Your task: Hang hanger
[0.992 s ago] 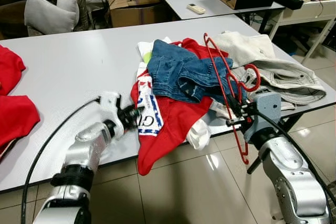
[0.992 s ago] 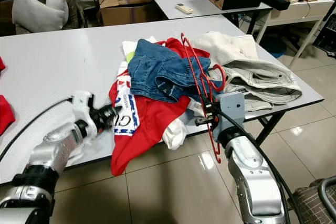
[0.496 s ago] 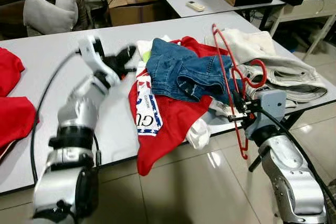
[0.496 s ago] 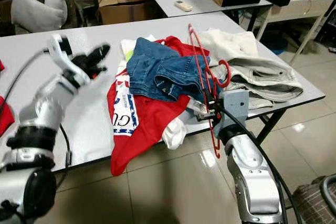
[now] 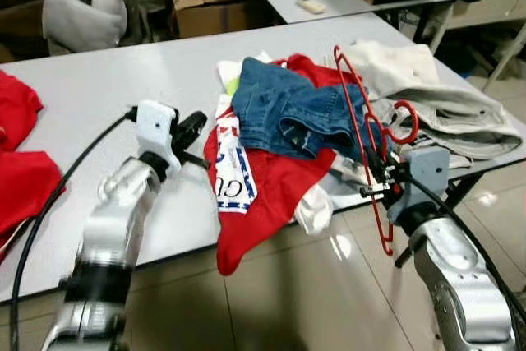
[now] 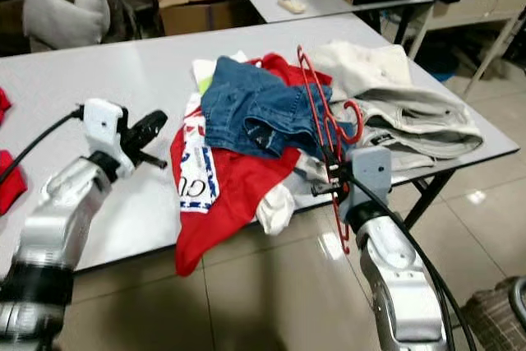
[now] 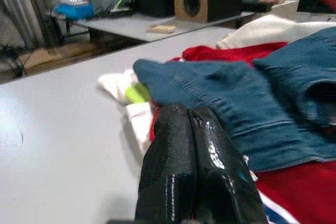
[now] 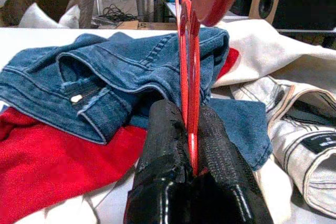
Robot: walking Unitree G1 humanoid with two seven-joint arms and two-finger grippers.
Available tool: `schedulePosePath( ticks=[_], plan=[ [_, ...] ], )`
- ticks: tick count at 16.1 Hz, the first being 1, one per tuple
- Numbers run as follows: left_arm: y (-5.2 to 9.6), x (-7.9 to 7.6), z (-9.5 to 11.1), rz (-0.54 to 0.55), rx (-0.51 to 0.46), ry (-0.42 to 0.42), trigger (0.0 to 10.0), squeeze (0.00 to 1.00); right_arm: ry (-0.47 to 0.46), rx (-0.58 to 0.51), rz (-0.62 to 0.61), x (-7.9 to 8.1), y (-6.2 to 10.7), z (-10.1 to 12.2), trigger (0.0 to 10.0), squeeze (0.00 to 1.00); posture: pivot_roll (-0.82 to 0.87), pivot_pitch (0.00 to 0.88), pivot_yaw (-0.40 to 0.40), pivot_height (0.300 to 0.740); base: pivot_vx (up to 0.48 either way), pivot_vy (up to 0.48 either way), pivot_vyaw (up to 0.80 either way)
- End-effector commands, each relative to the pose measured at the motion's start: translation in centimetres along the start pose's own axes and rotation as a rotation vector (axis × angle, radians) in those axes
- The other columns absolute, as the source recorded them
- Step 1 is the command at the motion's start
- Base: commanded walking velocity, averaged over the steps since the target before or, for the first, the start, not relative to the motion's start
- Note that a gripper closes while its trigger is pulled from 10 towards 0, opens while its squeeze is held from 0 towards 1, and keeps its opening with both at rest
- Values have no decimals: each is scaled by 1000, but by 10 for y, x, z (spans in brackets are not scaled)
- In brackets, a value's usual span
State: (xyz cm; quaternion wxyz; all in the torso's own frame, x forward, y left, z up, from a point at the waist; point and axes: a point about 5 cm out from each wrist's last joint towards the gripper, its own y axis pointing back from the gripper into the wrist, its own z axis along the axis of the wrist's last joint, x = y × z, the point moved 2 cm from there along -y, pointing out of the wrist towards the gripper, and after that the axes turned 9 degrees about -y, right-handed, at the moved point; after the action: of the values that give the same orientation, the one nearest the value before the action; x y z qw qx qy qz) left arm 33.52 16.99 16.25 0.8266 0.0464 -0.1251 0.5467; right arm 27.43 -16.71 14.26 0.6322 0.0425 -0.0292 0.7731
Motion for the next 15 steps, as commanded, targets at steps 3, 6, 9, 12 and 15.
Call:
schedulePosePath(
  ticks=[3,6,9,12,15],
  plan=[
    [20,-19,8,-13,-61,-4,10000,0,-35,12,-2,-2,11,-1,10000,0,-112,0,25,740,0,480,-781],
    [27,-33,-8,-18,-9,-33,10000,0,-38,-15,-35,-3,16,-1,10000,0,-138,0,61,740,0,-480,-260],
    [19,-24,-19,73,53,32,10000,1000,-37,-21,-45,-5,17,0,10000,0,-148,0,78,740,0,-137,0],
    [6,-9,-29,166,146,62,10000,1000,-19,-30,-33,-8,11,5,10000,0,-149,0,58,740,0,0,0],
    [5,-18,-36,134,176,97,10000,1000,9,-6,-7,-9,12,6,10000,0,-160,0,46,740,0,0,0]
  ],
)
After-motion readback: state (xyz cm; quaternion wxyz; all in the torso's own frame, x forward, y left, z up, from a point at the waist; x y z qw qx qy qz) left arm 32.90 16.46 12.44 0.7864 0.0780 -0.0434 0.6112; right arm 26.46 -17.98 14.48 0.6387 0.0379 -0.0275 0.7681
